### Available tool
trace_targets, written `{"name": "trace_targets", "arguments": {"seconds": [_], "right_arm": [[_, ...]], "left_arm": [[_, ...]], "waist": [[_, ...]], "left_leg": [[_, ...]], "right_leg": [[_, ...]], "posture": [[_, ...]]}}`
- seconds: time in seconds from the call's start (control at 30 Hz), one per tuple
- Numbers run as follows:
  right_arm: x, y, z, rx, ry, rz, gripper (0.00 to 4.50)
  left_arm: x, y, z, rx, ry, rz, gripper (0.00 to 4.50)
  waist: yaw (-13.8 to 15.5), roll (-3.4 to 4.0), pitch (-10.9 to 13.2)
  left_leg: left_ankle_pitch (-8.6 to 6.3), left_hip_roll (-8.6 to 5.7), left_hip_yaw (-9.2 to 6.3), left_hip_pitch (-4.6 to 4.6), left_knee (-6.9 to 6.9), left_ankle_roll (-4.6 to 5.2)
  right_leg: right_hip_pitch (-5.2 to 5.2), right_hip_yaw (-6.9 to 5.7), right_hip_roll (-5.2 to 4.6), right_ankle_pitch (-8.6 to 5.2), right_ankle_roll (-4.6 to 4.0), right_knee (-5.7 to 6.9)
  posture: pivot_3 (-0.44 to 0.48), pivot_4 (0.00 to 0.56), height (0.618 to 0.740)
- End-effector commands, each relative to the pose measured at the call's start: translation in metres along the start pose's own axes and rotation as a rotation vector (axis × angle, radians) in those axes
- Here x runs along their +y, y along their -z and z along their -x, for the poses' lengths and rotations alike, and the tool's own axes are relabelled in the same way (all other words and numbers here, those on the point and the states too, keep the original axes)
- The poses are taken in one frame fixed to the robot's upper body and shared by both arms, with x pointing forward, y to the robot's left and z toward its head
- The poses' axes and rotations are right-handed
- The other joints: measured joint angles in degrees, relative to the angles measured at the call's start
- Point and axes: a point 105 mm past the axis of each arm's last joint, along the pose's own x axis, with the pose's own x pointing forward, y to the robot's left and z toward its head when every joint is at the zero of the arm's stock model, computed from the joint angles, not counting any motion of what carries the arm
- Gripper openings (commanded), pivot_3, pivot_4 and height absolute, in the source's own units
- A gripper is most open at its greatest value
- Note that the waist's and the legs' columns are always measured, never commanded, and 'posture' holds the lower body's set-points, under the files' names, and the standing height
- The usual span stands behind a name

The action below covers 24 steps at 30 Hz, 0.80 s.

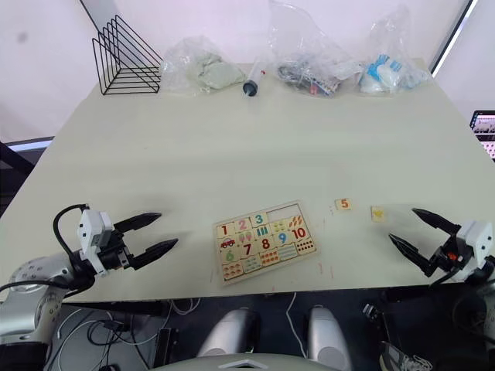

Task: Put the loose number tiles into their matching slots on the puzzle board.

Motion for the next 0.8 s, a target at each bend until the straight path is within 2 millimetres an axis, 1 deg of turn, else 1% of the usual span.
{"name": "trace_targets", "arguments": {"seconds": [0.03,0.2,0.27,0.37,0.43,0.6,0.8], "right_arm": [[-0.002,-0.006,-0.002,0.042,-0.103,0.048,4.5],[-0.01,-0.014,-0.019,0.101,-0.202,0.083,4.5],[-0.014,-0.016,-0.021,0.112,-0.218,0.098,4.5],[-0.027,-0.013,-0.033,0.198,-0.234,0.121,4.5],[-0.029,-0.013,-0.035,0.22,-0.261,0.136,4.5],[-0.036,-0.003,-0.041,0.327,-0.329,0.193,4.5],[-0.04,0.003,-0.045,0.39,-0.374,0.197,4.5]], "left_arm": [[-0.002,-0.011,-0.003,-0.022,0.092,-0.036,4.38],[-0.002,-0.027,-0.006,-0.059,0.208,-0.079,4.38],[-0.003,-0.03,-0.008,-0.063,0.236,-0.094,4.38],[-0.006,-0.037,-0.006,-0.082,0.305,-0.108,4.38],[-0.008,-0.038,-0.004,-0.085,0.334,-0.107,4.38],[-0.013,-0.038,0.006,-0.079,0.417,-0.106,4.38],[-0.016,-0.04,0.011,-0.08,0.441,-0.129,4.38]], "waist": [[-0.03,0.0,0.0],[-0.1,-0.01,0.01],[-0.11,-0.01,0.01],[-0.2,0.01,0.02],[-0.18,0.01,0.02],[-0.27,0.04,0.05],[-0.3,0.04,0.05]], "left_leg": [[0.0,0.0,0.0,0.0,-0.01,0.0],[0.0,0.01,-0.02,-0.01,-0.1,0.0],[0.0,0.01,0.0,0.01,-0.18,0.0],[0.0,0.0,0.01,0.01,-0.31,0.0],[0.0,-0.01,0.04,-0.06,-0.31,0.0],[0.01,-0.01,0.08,-0.12,-0.38,0.0],[0.01,-0.01,0.08,-0.17,-0.39,0.0]], "right_leg": [[0.0,0.0,0.0,0.0,0.0,-0.01],[-0.01,-0.04,0.04,0.06,0.09,-0.09],[-0.01,-0.03,0.04,0.07,0.12,-0.12],[-0.02,-0.04,0.03,0.14,0.23,-0.22],[-0.11,-0.02,0.02,0.14,0.24,-0.21],[-0.21,-0.03,0.03,0.15,0.24,-0.21],[-0.28,0.0,0.03,0.15,0.24,-0.2]], "posture": [[0.0,0.15,0.74],[0.0,0.15,0.74],[0.0,0.15,0.74],[0.0,0.15,0.74],[0.0,0.15,0.74],[0.0,0.15,0.74],[0.0,0.15,0.74]]}}
